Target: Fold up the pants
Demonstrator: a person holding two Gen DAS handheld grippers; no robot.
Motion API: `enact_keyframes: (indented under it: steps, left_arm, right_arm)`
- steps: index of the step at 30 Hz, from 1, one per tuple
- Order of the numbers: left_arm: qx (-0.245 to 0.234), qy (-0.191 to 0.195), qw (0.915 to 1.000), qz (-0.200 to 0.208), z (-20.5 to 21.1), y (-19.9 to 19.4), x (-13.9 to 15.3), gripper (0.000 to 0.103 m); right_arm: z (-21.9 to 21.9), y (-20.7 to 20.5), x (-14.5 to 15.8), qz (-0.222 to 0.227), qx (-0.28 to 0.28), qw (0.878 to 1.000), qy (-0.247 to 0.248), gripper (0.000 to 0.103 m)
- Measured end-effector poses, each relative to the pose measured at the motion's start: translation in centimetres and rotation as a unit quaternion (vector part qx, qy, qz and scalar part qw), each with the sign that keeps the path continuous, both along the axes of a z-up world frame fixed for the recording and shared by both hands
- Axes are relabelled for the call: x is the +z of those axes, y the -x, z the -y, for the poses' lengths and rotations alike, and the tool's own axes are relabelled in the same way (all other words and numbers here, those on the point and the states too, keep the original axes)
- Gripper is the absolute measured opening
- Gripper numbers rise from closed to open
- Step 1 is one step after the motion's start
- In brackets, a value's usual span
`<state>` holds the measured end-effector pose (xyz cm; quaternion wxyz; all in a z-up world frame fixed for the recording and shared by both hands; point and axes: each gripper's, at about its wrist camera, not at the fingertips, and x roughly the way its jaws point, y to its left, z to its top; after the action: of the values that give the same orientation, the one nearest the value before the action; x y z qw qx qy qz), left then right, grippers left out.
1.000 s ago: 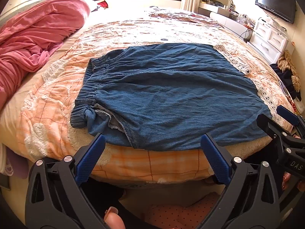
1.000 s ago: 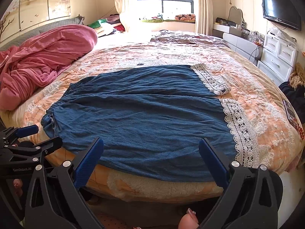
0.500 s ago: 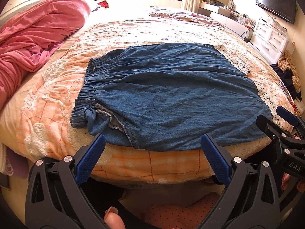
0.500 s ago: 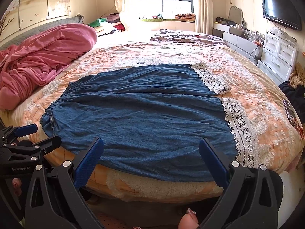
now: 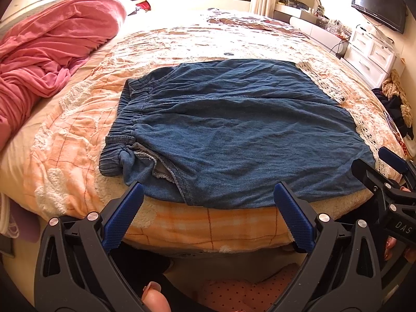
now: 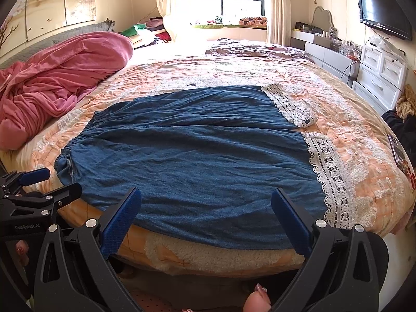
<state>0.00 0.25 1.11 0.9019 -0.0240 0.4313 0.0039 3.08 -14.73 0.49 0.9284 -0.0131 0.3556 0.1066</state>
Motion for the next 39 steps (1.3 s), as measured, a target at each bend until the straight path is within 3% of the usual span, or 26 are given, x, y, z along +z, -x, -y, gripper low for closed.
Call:
enact_keyframes:
  steps: [12, 20, 23, 29, 34, 39]
  left_arm:
    - [0.000, 0.006, 1.0000, -0.005, -0.5, -0.9, -0.5, 0.094]
    - [-0.001, 0.025, 0.9996, -0.011, -1.6, -2.4, -0.7, 0.094]
    - [0.010, 0.026, 0.9995, -0.015, -3.3, -3.9, -0.4, 0.094]
    - [0.047, 0.033, 0.9982, -0.016, -8.0, -8.0, 0.5, 0.094]
    - [0.059, -0.005, 0.9982, -0.012, -11.2, -12.9, 1.1, 0.094]
    - [0.056, 0.021, 0.9971, -0.046, -14.0, -17.8, -0.8, 0.093]
  right_arm:
    - [-0.1, -1.4, -0.4, -0.012, 0.012, 1.000, -0.007, 0.099]
    - [-0.5, -4.0, -0.3, -0.031, 0.055, 0.997, -0.039, 0.099]
    - [-1.0, -5.8, 0.5, -0.031, 0.082, 0.995, -0.053, 0.099]
    - [-3.8, -10.4, 2.2, -0.030, 0.151, 0.988, -0.030, 0.099]
    - [-6.3, -15.1, 2.7, -0.030, 0.188, 0.982, -0.001, 0.099]
    - [-8.7, -19.4, 2.2, -0.042, 0.215, 0.975, 0.028, 0.099]
